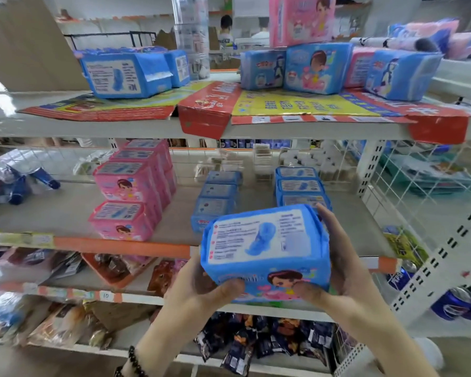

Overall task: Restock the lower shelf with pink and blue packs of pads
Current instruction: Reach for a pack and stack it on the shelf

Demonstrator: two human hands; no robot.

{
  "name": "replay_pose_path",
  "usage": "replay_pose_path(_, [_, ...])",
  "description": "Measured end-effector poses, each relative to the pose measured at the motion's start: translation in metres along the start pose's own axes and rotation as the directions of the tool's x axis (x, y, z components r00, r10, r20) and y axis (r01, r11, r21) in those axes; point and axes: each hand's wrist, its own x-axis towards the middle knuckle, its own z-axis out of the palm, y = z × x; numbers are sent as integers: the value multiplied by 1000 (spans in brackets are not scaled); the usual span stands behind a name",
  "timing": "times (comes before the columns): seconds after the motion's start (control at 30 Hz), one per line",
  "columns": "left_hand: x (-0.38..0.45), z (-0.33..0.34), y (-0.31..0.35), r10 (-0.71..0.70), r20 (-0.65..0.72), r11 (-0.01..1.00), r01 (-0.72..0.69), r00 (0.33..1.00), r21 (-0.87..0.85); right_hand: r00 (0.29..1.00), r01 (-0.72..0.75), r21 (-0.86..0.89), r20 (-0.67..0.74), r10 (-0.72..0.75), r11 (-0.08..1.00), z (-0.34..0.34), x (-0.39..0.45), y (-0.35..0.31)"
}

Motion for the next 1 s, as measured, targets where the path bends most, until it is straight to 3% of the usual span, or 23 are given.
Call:
replay_pose_path(0.23, [-1, 5, -1, 146, -59, 989, -144, 988, 43, 977, -213, 148, 25, 212, 966, -3, -1, 17])
replay_pose_path(0.33, [0, 3, -2, 224, -71, 973, -219, 972, 80, 961, -272, 104, 88, 264, 957, -6, -2, 19])
replay_pose_path(0.47, [1, -2, 0, 285, -47, 946, -272, 957, 177, 910, -414, 229, 120, 396, 881, -7, -3, 27])
replay_pose_path(0.67, [6, -12, -6, 276, -34, 943, -263, 961, 204, 946, -314, 370, 41, 322, 875, 7, 8, 16])
replay_pose_path(0.73, [3, -15, -9, 227, -37, 960, -217, 973, 177, 951, -289, 352, -1, 309, 890, 14, 11, 17])
replay_pose_path(0.83, [-1, -21, -11, 64, 30, 998, -64, 998, 5, 947, -281, 375, -43, 320, 883, 22, 14, 17])
replay_pose_path(1.0, [3, -38, -6, -79, 18, 969, 81, 997, -235, 944, -282, 339, -66, 322, 897, 39, 24, 14])
